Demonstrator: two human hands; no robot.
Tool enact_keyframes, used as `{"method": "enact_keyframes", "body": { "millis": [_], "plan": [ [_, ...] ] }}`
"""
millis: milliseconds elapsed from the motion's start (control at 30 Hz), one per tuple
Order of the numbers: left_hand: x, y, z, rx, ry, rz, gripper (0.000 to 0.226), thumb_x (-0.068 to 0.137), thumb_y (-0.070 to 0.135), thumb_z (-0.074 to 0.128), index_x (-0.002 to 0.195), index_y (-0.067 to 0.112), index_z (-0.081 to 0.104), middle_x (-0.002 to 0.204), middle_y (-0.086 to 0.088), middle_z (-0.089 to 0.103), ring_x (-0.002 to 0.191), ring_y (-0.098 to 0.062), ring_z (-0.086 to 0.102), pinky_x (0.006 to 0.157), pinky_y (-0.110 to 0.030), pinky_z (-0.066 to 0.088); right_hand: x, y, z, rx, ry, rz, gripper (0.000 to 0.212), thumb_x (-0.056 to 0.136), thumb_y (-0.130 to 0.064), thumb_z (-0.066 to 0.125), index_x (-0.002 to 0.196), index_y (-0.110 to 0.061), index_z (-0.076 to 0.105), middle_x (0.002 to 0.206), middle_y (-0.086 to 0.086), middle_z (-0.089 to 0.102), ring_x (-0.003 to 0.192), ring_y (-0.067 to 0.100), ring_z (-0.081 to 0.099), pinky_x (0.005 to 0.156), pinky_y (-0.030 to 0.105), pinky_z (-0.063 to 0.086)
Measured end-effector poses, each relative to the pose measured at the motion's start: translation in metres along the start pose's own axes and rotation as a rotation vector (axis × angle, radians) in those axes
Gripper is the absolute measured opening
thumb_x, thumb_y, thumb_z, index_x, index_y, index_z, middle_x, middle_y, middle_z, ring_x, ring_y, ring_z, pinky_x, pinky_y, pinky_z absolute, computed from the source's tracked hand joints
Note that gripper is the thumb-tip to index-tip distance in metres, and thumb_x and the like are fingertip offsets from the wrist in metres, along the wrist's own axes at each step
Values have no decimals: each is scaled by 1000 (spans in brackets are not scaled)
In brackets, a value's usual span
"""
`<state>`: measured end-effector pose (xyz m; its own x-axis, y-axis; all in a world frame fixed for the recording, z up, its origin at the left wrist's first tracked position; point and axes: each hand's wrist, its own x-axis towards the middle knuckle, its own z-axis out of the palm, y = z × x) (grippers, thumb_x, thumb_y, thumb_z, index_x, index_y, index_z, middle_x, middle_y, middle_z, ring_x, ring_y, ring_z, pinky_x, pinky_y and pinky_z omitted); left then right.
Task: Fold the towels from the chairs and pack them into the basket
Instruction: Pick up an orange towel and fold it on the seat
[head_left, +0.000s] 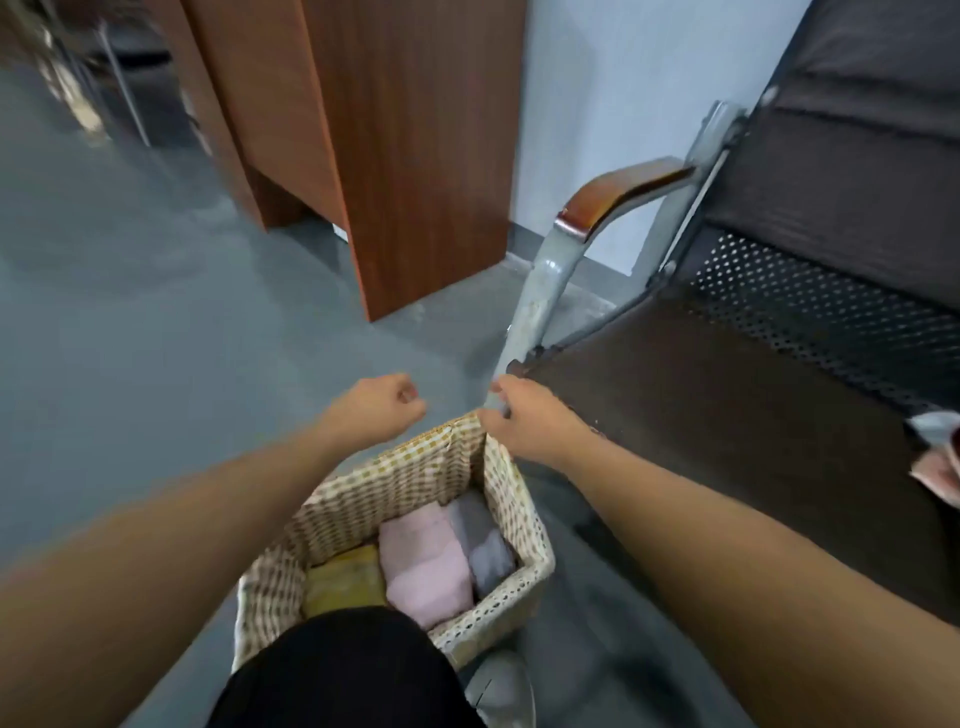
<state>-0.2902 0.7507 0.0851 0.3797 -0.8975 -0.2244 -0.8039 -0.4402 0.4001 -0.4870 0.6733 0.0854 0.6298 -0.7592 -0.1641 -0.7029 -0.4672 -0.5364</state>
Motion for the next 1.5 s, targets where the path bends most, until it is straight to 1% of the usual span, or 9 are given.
{"method": "enact_keyframes", "body": {
  "millis": [167,300,700,867,1033,1167,1300,1367,1500],
  "plan": [
    [-13,114,-64,-21,180,244,41,94,39,53,129,19,58,131,-6,61,118,-25,57,98,-34,45,-63,30,-121,-78,278,43,40,96,-42,52,126,-16,55,125,8,59,111,28,58,98,47,49],
    [-24,215,-66,-46,201,410,40,93,39,54,128,21,58,128,-6,62,109,-23,61,91,-32,46,-121,92,-197,-181,476,153,48,94,-40,52,134,-13,53,133,11,56,120,30,54,102,46,45],
    [-46,483,115,-12,-123,749,26,92,30,59,113,16,62,113,-3,66,102,-20,60,84,-29,44,-295,323,-259,-194,598,702,44,88,-34,59,125,-10,55,128,16,52,122,37,52,100,45,44],
    [-40,539,213,-77,-321,638,14,90,27,61,93,14,64,105,-8,71,102,-24,64,77,-29,44,-322,400,-241,-178,475,865,54,87,-43,63,127,-9,52,130,20,51,118,38,53,100,46,47],
    [-38,559,295,-420,-579,454,21,91,34,69,92,17,57,98,-3,69,97,-20,67,94,-38,54,-327,443,-211,-298,453,891,48,91,-37,61,124,-6,47,121,17,60,112,36,60,91,41,48],
    [-34,562,332,-591,-572,337,68,69,57,78,117,11,62,107,-6,71,96,-25,70,88,-42,58,-320,454,-209,-190,576,891,31,88,-25,59,112,-5,55,112,20,65,106,38,64,87,41,50],
    [-35,562,331,-559,-552,401,9,88,17,72,81,13,68,78,-3,66,76,-20,60,69,-27,50,-314,442,-233,75,708,732,17,82,-21,68,71,-18,56,73,1,60,71,20,56,65,31,39],
    [-38,559,320,-692,-529,402,17,93,8,64,79,17,67,78,-3,65,70,-16,59,56,-20,48,-316,423,-248,161,774,644,30,81,-18,71,62,-19,48,60,-6,50,58,10,45,56,27,33],
    [-57,552,289,-949,-728,197,23,99,42,54,99,22,66,94,-2,69,74,-16,63,62,-26,49,-318,384,-269,385,920,495,10,82,-15,74,78,-8,69,68,2,65,61,7,56,64,17,48]
  ]
}}
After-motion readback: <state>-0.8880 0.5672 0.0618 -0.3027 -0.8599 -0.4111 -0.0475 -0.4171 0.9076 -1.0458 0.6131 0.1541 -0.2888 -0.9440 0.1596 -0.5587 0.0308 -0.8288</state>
